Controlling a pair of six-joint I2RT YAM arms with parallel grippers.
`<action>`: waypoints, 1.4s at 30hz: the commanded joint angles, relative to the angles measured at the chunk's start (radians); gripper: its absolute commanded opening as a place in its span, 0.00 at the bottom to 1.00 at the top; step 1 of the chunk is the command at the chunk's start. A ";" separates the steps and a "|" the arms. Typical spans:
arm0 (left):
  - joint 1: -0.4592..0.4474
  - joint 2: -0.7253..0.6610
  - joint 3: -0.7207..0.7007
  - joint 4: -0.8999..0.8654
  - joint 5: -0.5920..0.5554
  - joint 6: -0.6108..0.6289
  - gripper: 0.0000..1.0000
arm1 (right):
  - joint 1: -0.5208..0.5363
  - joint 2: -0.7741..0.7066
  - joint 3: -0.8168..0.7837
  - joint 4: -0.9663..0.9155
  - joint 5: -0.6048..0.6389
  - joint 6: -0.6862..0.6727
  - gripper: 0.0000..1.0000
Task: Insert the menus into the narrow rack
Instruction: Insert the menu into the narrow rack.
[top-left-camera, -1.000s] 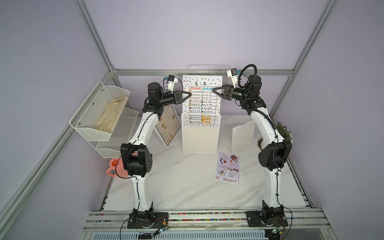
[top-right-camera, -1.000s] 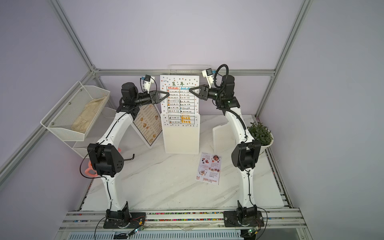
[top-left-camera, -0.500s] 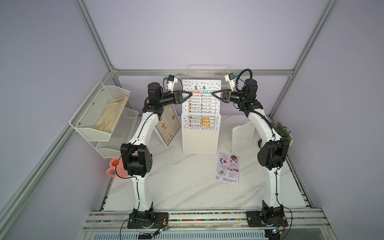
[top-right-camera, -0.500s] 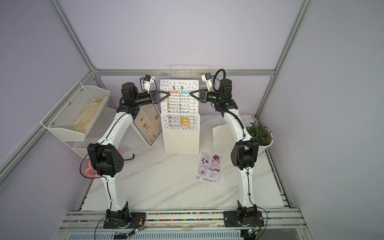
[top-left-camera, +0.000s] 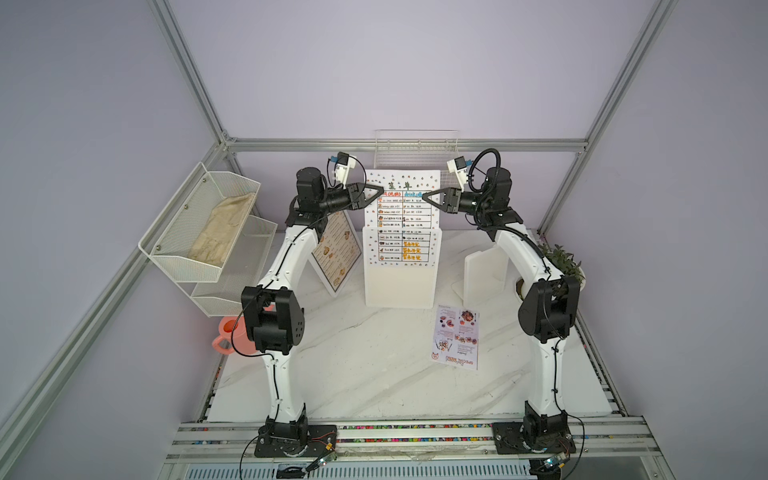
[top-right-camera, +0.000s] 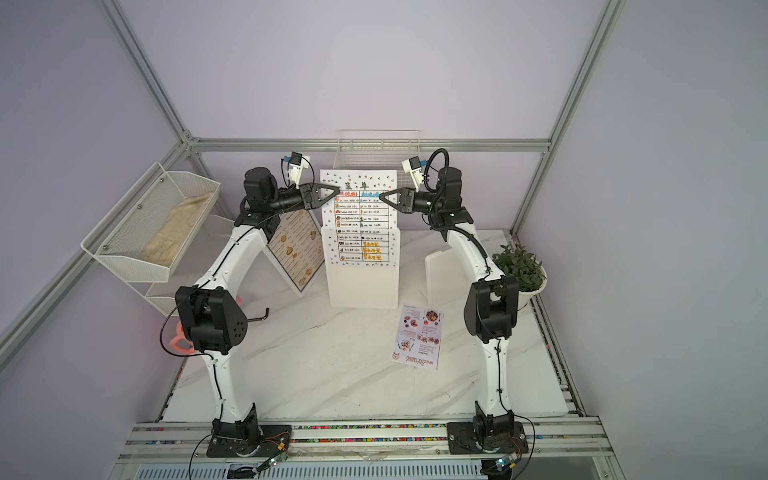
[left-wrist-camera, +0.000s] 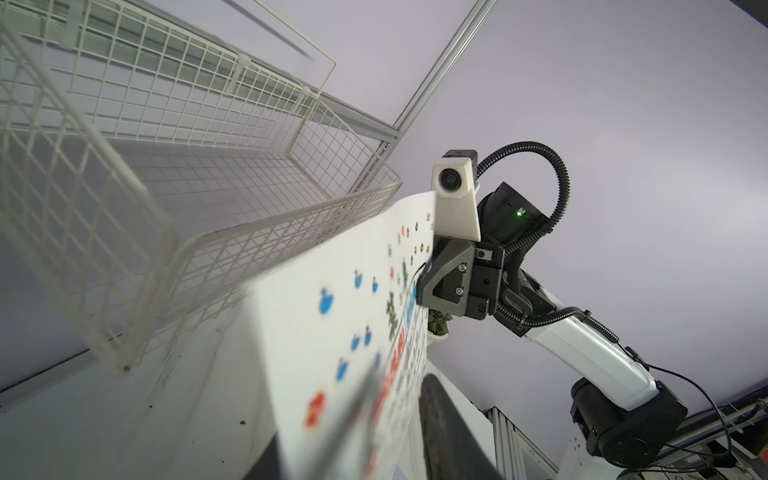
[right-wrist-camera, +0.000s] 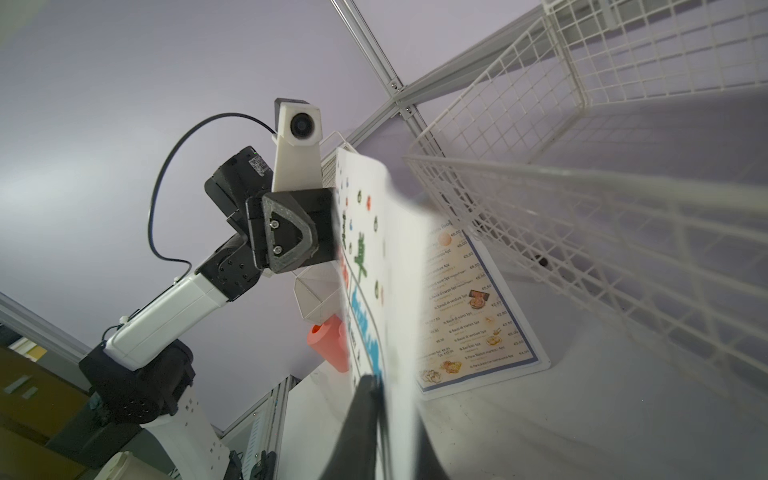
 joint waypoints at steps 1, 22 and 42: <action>0.003 -0.055 -0.007 0.041 0.003 0.011 0.37 | 0.008 -0.041 0.051 0.018 -0.009 -0.004 0.21; 0.003 -0.089 -0.047 0.043 0.003 0.021 0.51 | 0.009 -0.047 0.040 0.022 -0.016 0.004 0.03; 0.003 -0.111 -0.099 0.044 -0.007 0.040 0.50 | 0.011 -0.101 -0.024 0.030 0.017 -0.030 0.02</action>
